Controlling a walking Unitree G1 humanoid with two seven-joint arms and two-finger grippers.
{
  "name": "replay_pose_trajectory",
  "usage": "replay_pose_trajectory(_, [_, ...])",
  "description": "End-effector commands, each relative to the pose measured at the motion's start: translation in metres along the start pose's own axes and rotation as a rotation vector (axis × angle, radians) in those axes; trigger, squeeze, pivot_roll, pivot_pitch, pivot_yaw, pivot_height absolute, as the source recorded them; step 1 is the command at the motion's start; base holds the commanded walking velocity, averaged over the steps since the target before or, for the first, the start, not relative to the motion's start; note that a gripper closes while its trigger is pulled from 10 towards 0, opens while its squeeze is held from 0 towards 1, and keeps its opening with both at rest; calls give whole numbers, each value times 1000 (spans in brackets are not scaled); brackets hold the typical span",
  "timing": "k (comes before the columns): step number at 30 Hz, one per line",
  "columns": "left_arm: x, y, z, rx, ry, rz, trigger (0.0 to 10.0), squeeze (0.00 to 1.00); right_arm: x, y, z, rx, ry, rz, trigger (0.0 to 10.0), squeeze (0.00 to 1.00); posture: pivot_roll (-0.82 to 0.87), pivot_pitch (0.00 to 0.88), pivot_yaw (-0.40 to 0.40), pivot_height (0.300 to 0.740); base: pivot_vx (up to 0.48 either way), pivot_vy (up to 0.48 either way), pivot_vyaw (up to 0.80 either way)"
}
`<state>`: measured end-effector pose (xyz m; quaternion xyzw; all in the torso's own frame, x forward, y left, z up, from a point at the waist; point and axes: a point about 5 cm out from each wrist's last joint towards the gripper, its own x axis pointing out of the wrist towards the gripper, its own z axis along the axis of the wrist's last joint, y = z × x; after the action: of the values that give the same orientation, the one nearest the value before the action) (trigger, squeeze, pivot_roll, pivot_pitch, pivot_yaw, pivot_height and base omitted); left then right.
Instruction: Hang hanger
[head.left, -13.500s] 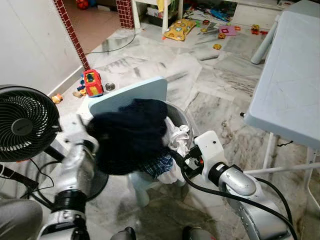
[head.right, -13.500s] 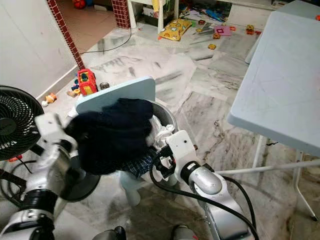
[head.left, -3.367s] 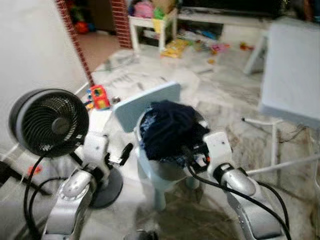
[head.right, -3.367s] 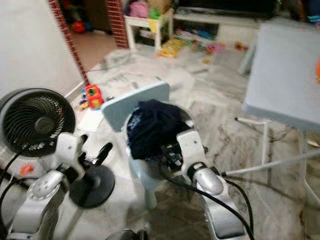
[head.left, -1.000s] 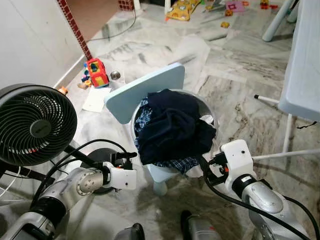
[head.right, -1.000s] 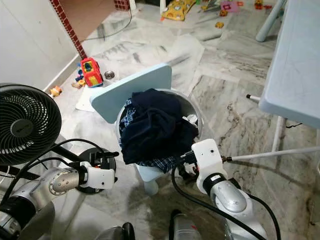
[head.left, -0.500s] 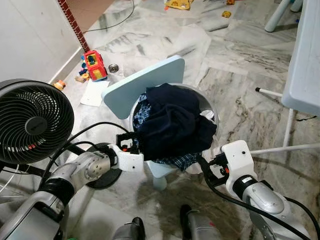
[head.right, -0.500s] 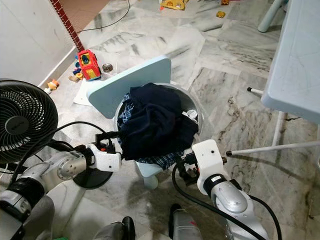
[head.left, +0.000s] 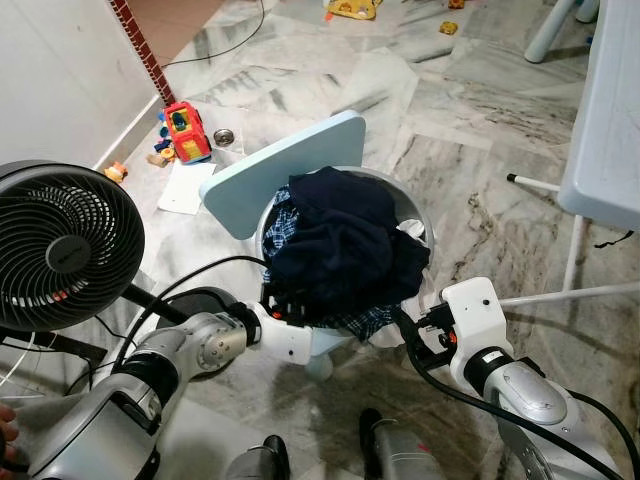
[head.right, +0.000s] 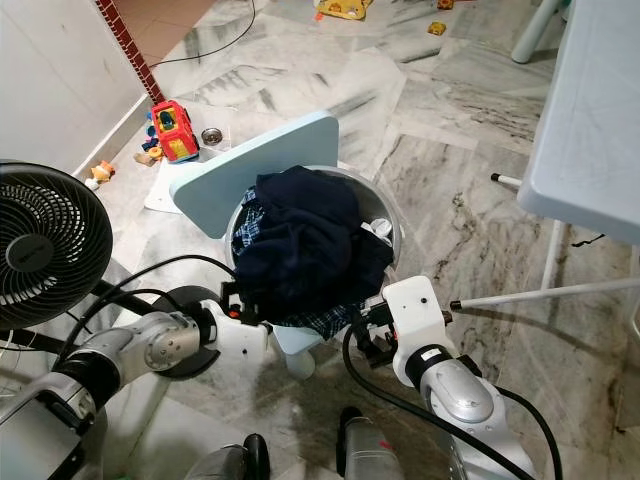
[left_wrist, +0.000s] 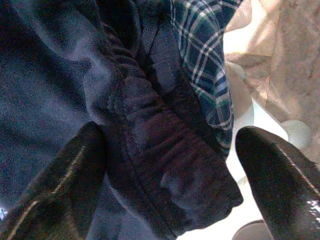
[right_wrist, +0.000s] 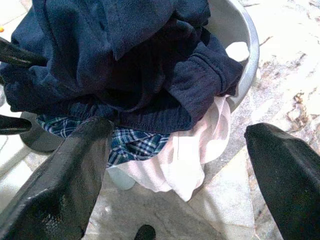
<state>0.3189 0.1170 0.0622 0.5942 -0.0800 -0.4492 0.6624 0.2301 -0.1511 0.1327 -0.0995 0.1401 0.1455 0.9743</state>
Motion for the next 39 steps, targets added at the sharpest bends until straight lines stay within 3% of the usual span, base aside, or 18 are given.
replay_pose_trajectory(1, [-4, -10, -4, 10, 8, -41, 0, 0, -3, 1, 1, 1, -2, 0, 10000, 0, -222, 303, 85, 740, 0, 0, 0])
replay_pose_trajectory(24, [-16, -8, -20, 54, 61, -50, 0, 0, 5, 3, 2, 2, -13, 6, 10000, 0, -205, 273, 86, 740, 0, 0, 0])
replay_pose_trajectory(39, [-15, 7, -21, -26, 67, 19, 0, 0, 10, 3, 4, 6, -26, 0, 10000, 0, -196, 255, 93, 740, 0, 0, 0])
